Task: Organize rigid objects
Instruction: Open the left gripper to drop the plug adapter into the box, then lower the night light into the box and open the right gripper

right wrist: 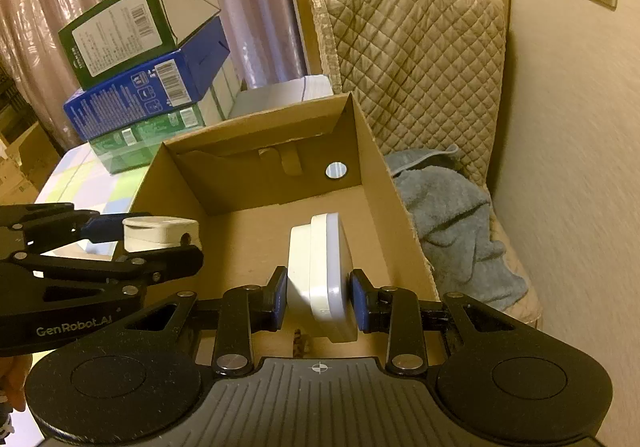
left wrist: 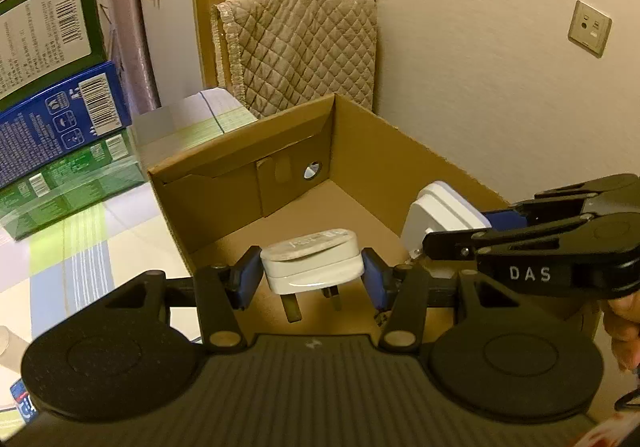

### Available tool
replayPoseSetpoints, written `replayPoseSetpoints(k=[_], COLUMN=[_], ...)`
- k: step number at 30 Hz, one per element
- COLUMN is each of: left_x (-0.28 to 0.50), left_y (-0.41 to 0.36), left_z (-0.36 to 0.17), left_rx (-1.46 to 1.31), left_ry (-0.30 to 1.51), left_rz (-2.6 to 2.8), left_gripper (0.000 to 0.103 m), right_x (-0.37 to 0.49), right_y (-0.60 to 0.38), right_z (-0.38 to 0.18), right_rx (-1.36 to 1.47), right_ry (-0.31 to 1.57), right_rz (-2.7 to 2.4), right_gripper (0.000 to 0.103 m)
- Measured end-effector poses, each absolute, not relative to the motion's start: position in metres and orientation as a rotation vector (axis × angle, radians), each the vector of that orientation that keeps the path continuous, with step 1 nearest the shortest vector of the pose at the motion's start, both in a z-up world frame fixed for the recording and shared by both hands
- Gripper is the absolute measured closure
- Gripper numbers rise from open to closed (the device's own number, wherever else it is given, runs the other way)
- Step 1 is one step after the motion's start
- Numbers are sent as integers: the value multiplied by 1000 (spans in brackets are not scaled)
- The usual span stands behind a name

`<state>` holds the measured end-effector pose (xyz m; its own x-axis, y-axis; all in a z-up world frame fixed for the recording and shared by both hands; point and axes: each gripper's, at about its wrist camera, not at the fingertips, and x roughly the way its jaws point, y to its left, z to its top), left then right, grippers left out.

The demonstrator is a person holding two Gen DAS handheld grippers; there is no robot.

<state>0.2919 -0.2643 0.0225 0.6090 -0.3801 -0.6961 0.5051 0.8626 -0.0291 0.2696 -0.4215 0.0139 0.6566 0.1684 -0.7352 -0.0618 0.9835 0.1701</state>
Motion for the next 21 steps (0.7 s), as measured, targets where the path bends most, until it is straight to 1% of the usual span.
replayPoseSetpoints(k=[3,5,14,21], left_x=[293,295,293,283], left_y=[-268,-268,-248,-232], left_z=[22,24,44,51], left_rx=[204,207,152,134], left_ry=[752,728,699,692], left_rz=[-502,-487,-460,-445], left_gripper=[55,49,49,49], right_x=[269,268,265,264], right_y=[-421,-422,-422,-418], right_z=[13,13,14,15], right_rx=[134,138,147,146], right_ry=[850,851,852,853], right_rz=[127,123,127,126], right_gripper=[73,73,73,73])
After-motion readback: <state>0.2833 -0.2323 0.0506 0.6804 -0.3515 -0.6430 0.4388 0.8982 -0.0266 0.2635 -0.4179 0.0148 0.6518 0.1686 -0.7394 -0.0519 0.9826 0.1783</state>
